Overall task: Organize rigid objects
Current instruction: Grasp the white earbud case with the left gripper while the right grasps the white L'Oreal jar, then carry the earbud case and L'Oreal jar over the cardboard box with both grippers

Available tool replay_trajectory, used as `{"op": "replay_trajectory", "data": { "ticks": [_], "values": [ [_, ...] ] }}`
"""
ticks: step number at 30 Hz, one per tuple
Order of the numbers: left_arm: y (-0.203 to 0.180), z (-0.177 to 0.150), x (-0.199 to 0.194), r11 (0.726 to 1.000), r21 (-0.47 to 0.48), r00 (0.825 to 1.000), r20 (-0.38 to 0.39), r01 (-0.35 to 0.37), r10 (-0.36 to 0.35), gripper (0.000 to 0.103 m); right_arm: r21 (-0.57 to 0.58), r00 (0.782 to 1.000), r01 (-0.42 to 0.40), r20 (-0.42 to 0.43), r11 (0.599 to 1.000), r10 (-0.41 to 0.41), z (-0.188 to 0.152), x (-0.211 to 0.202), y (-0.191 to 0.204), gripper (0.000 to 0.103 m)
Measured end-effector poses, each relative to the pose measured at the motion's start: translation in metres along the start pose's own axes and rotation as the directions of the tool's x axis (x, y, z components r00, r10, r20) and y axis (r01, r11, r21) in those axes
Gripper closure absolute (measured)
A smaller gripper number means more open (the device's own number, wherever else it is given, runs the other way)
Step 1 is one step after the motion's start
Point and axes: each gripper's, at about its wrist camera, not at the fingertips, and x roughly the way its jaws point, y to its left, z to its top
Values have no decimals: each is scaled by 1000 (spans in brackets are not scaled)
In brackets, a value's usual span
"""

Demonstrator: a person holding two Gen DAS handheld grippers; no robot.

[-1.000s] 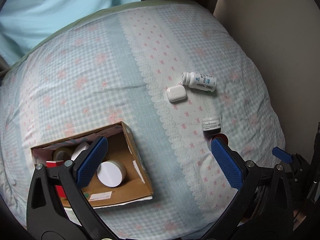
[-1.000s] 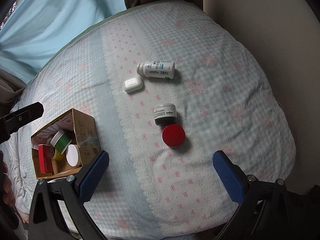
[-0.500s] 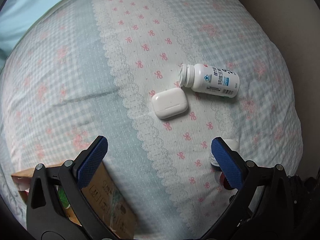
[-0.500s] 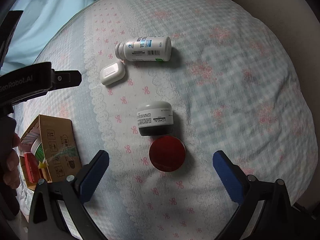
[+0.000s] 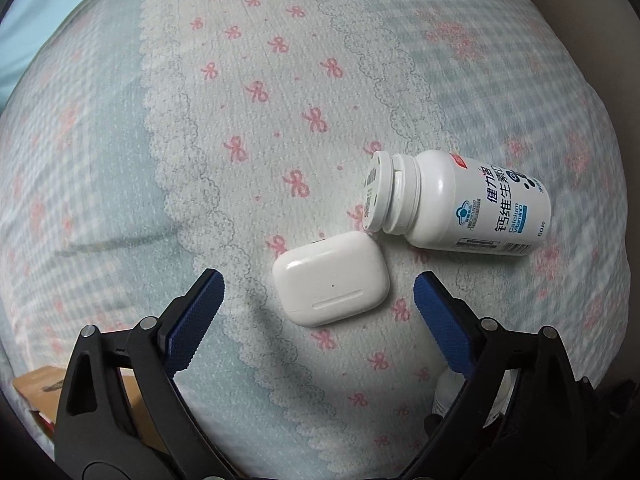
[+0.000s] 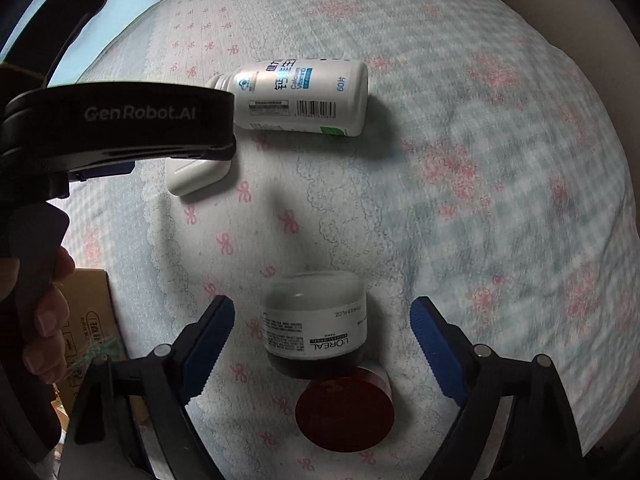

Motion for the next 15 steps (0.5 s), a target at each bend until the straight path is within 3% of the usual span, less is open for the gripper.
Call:
{"op": "replay_trajectory", "data": {
  "ticks": [3, 8, 11, 12, 15],
  "values": [
    [3, 2, 13, 999, -34, 1000, -29, 1, -2, 19, 17, 1000, -10, -12, 1000, 10, 2, 8, 0, 24],
    [1, 2, 23, 999, -51, 999, -37, -5, 3, 22, 17, 999, 28, -39, 999, -27, 2, 18, 5, 37],
    [-9, 2, 23, 999, -38, 999, -31, 9, -10, 38, 27, 999, -1, -43, 1000, 3, 1, 20, 7, 49],
    [-10, 2, 23, 999, -36, 999, -35, 15, -16, 43, 24, 999, -6, -43, 1000, 7, 1, 20, 7, 50],
    [-21, 9, 20, 1000, -23, 999, -40, 14, -15, 43, 14, 999, 10, -50, 1000, -10, 5, 21, 12, 50]
  ]
}}
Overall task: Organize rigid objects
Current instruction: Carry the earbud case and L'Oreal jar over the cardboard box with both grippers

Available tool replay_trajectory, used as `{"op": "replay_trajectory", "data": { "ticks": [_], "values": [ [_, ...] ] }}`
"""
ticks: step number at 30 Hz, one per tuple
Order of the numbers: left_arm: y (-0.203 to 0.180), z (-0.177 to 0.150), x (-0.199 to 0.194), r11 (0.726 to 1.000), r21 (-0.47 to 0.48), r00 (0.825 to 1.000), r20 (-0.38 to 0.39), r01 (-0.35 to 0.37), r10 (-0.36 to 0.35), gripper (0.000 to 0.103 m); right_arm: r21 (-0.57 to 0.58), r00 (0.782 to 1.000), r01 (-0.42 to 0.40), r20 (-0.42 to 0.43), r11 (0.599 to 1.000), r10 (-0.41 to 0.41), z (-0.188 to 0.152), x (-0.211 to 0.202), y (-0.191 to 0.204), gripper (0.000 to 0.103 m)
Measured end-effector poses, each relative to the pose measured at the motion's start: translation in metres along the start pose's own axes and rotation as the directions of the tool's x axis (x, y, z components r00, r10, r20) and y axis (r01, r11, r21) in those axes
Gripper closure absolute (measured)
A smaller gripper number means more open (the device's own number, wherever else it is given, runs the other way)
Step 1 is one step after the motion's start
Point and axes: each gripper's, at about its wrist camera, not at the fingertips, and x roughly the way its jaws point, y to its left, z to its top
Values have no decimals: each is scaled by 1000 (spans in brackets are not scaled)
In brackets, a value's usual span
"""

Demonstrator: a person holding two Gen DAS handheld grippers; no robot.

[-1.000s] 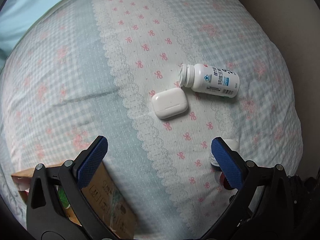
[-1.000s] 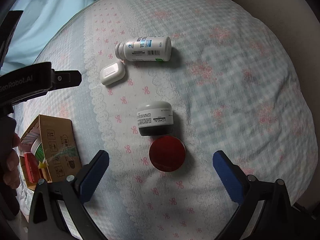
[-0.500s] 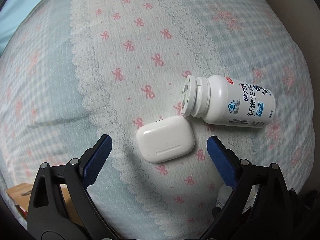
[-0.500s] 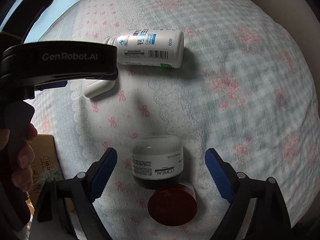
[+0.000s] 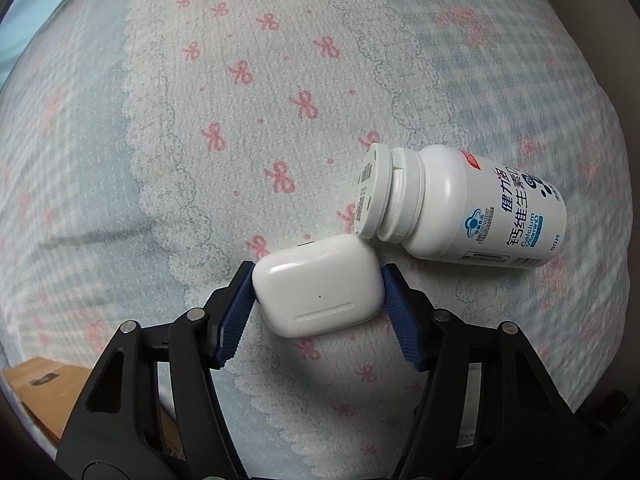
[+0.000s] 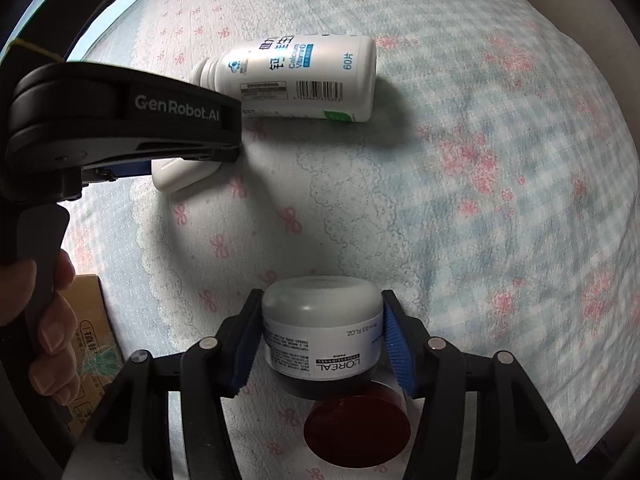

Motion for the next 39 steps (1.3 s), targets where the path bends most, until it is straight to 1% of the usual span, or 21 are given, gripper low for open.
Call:
{"op": "replay_trajectory", "data": {
  "ticks": [5, 10, 16, 20, 23, 26, 30, 33, 36, 39],
  "values": [
    [-3, 1, -4, 1000, 4, 1000, 12, 9, -9, 43, 4, 1000, -12, -1, 1000, 12, 6, 2, 2, 51],
    [0, -7, -25, 1000, 7, 999, 36, 26, -26, 43, 9, 1000, -12, 8, 1000, 12, 5, -6, -10, 51],
    [1, -10, -63, 999, 15, 995, 85, 47, -48, 43, 26, 999, -15, 40, 1000, 14, 6, -29, -17, 51],
    [4, -14, -98, 997, 13, 989, 132, 71, -72, 43, 18, 997, -16, 72, 1000, 14, 10, -50, -17, 51],
    [9, -19, -130, 996, 22, 981, 172, 87, -89, 44, 7, 995, -34, 95, 999, 33, 13, -71, -19, 51],
    [21, -27, -164, 995, 31, 969, 223, 100, -104, 43, -20, 992, -24, 122, 1000, 26, 15, -96, -19, 51],
    [35, -44, -209, 992, 28, 952, 277, 127, -130, 43, -38, 987, -15, 160, 999, 21, 5, -134, -14, 51],
    [52, -65, -243, 991, 20, 938, 319, 135, -134, 43, -62, 982, -9, 190, 998, 21, -3, -160, -1, 51],
    [76, -95, -278, 990, -1, 924, 360, 144, -134, 43, -98, 975, -9, 219, 995, 31, -9, -187, 19, 51],
    [105, -126, -305, 988, -33, 911, 393, 151, -126, 43, -124, 969, -31, 241, 992, 60, -18, -210, 41, 51]
  ]
}}
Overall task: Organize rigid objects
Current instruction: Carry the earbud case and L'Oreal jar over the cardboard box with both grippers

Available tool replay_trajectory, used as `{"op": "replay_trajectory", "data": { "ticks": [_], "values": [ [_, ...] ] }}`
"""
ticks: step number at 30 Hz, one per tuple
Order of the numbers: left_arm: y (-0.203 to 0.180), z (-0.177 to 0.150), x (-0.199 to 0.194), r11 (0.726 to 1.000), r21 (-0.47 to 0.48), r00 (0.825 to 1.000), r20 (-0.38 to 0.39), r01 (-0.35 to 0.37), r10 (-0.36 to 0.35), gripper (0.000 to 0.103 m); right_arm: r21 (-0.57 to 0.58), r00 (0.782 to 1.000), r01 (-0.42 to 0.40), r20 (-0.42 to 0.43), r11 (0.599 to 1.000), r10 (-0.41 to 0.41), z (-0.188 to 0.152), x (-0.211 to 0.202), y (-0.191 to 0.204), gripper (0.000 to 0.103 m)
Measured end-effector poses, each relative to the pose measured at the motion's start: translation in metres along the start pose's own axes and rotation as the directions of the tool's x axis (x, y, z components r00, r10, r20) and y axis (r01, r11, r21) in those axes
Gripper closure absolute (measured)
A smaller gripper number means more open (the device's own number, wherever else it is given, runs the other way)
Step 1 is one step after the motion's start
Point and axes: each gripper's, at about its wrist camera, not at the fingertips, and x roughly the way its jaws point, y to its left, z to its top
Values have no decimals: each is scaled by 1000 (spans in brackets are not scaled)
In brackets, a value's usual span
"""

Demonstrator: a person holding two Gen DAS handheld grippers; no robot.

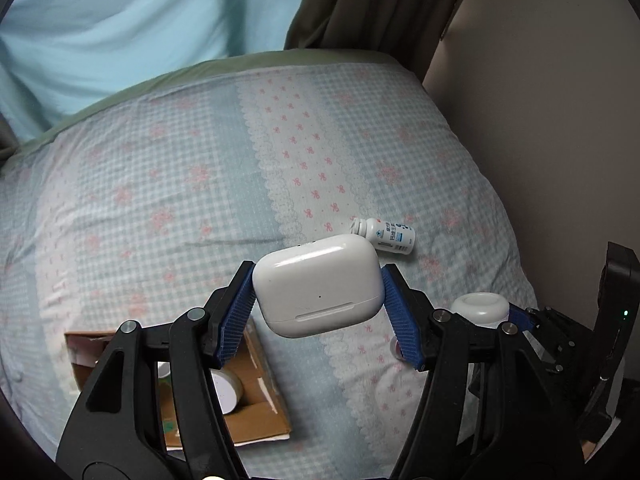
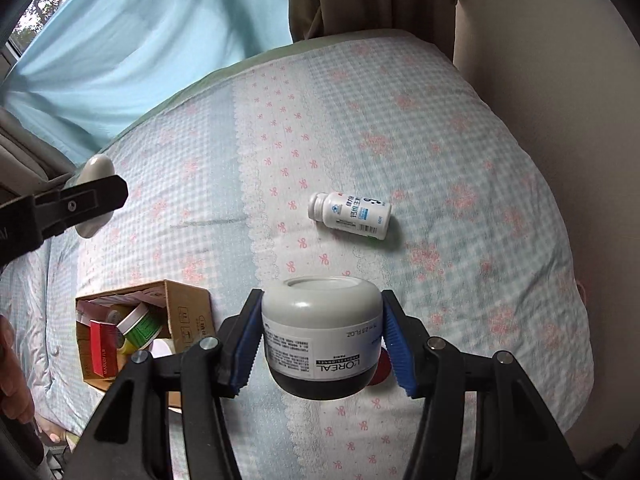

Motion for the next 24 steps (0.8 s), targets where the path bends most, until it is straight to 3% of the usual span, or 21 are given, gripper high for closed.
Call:
{"op": "replay_trajectory", "data": {
  "ticks": [8, 14, 24],
  "values": [
    [86, -53, -78, 995, -93, 998, 38, -48, 52, 43, -77, 998, -64, 19, 995, 65, -19, -51, 78, 51],
    [146, -102, -119, 991, -108, 995, 41, -83, 88, 43, -94, 994, -99, 30, 991, 102, -41, -68, 135, 51],
    [217, -161, -133, 993, -97, 998, 14, -65, 67, 43, -80, 993, -118, 14, 990, 120, -98, -63, 215, 51]
  ]
}}
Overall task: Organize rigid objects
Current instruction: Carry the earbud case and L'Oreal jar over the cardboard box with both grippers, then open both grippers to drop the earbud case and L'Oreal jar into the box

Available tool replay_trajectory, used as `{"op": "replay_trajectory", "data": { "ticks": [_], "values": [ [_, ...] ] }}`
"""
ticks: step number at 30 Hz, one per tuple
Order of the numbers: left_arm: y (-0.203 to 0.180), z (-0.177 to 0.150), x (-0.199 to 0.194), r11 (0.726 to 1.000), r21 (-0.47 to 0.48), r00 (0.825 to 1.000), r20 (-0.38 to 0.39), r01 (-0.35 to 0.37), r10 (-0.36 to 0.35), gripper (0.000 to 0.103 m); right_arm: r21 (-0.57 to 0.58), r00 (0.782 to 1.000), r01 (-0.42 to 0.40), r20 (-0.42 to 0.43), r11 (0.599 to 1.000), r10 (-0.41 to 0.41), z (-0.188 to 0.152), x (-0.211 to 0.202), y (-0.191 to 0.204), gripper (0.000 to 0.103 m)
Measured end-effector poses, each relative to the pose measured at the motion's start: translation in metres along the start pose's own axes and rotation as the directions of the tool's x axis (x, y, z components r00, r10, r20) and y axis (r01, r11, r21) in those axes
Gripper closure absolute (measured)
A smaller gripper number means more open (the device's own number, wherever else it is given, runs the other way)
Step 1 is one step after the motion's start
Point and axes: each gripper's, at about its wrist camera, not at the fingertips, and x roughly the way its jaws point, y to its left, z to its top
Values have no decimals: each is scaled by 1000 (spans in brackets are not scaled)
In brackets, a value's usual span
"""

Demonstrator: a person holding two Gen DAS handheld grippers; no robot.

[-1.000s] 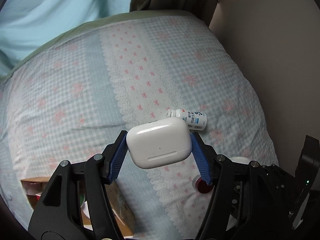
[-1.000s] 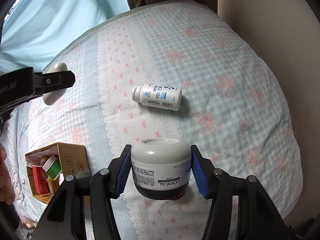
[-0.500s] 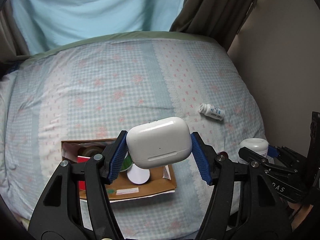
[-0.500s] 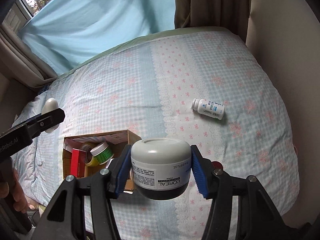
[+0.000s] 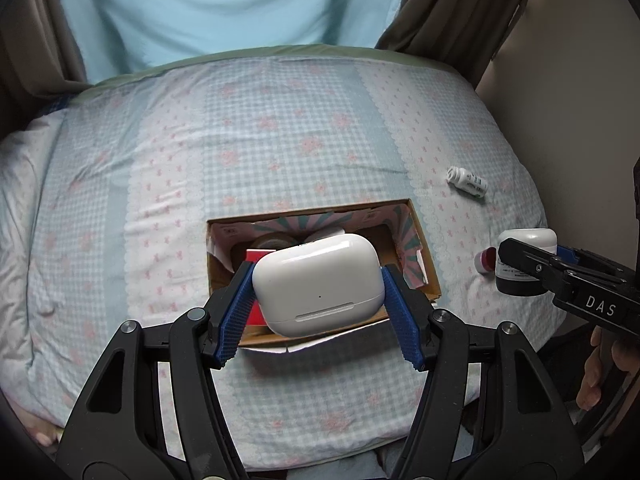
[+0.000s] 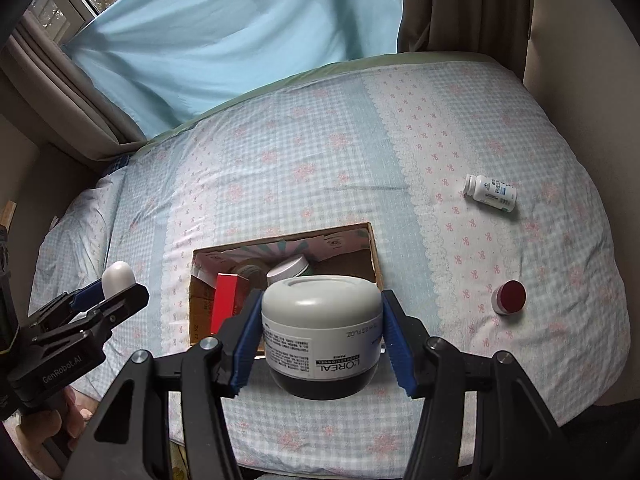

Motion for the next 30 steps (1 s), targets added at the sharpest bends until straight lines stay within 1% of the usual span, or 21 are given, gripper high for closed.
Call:
{"op": "replay_trajectory", "data": {
  "ticks": [6, 12, 18, 21, 30],
  "values": [
    [23, -13, 19, 999, -13, 999, -34, 36, -36, 43, 3, 999, 7, -36, 1000, -7, -18, 20, 27, 51],
    [31, -15, 50, 998, -12, 996, -65, 60, -61, 43, 0, 997, 34, -74, 999, -34, -22, 44, 37, 51],
    [30, -13, 91, 998, 12, 993, -101, 56, -55, 44, 5, 993, 43, -110, 999, -43, -6, 82, 31, 51],
    [26, -15, 113, 998, 44, 992, -120, 48, -43, 43, 2, 991, 45, -125, 999, -45, 2, 107, 27, 51],
    [6, -37, 187, 989, 145, 979, -204, 36, -5, 43, 26, 982, 49, -182, 998, -43, 17, 183, 2, 51]
  ]
}}
